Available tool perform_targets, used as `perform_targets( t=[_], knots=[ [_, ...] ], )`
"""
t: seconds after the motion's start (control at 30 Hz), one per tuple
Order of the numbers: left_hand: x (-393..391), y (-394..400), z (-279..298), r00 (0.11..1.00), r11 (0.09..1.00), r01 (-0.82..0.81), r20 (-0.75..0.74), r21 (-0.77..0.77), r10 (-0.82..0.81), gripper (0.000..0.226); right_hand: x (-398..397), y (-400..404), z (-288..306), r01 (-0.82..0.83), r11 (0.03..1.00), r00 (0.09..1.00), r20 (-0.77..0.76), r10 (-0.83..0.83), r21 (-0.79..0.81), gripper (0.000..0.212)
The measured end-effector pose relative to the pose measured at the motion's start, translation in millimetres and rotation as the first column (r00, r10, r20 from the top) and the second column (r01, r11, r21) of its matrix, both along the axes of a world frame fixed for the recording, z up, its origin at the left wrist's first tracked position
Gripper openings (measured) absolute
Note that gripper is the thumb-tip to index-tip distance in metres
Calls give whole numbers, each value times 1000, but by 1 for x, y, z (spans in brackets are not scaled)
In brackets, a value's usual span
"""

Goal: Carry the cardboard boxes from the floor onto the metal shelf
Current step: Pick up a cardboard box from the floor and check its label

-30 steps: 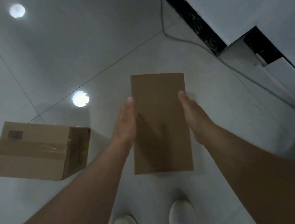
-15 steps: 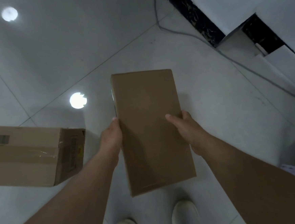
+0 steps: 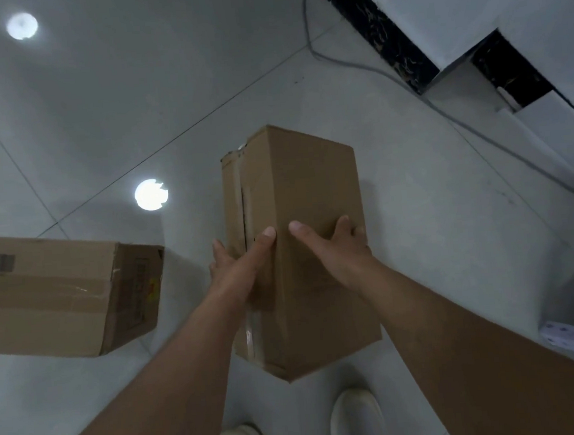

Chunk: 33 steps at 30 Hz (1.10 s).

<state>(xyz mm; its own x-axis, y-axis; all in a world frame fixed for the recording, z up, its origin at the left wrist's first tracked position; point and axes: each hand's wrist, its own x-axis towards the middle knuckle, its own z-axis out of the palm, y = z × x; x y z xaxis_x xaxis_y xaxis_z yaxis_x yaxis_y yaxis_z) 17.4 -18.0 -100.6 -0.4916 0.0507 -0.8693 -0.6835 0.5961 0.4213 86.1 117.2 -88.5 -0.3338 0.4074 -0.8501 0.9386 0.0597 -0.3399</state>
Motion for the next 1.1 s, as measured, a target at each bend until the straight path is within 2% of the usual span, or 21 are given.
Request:
perform_targets(
  t=[0.07,0.13,0.2,0.27,0.3,0.33,0.37,0.4,0.43,0.47,0.53,0.67,0.87,0.93,1.1],
  knots=[
    [4,-2,-4,995,999,35,89,-4,-34,147,4,-1,-2,-5,1000,1000,-11,5,-27,125],
    [7,-1,-4,991,998,42,127,40,-46,153,7,1,-3,-16,999,1000,-20,15,-46,129],
    [8,-2,-3,991,998,21,128,64,-29,144,10,4,-4,-26,999,999,-40,24,-44,134],
    [10,-5,-3,997,998,-50,68,42,47,125,12,6,-2,0,995,994,-111,-11,-96,137],
    [10,-9,-1,993,993,-117,6,35,117,114,13,7,-1,47,987,984,-163,-73,-154,131],
    [8,-12,2,982,983,-180,-58,43,182,101,15,8,-2,93,972,965,-221,-141,-214,114],
    [6,-13,5,965,973,-225,-126,48,229,84,16,7,-2,126,960,946,-260,-191,-249,87],
    [4,-13,9,947,967,-249,-197,56,255,63,19,8,-5,160,960,934,-280,-222,-229,61],
    [2,-12,14,930,965,-256,-257,63,263,44,24,10,-9,200,967,932,-275,-238,-158,50],
    [0,-10,17,918,965,-252,-300,67,261,37,29,11,-13,230,970,935,-259,-243,-80,51],
    [-2,-8,20,925,973,-222,-302,67,231,42,32,11,-13,249,968,948,-203,-246,-8,55],
    [-3,-11,6,962,975,-215,-157,56,222,46,26,1,-6,217,973,950,-211,-230,-84,69],
    [3,-14,3,977,978,-209,-54,-2,208,55,17,-5,-7,122,991,967,-217,-132,-58,64],
    [1,-11,7,981,984,-176,-77,26,177,50,15,-6,-8,153,984,959,-225,-171,-95,60],
    [-17,-1,29,959,990,-28,-277,138,66,44,13,-12,-10,298,919,887,-281,-367,-259,52]
  ],
)
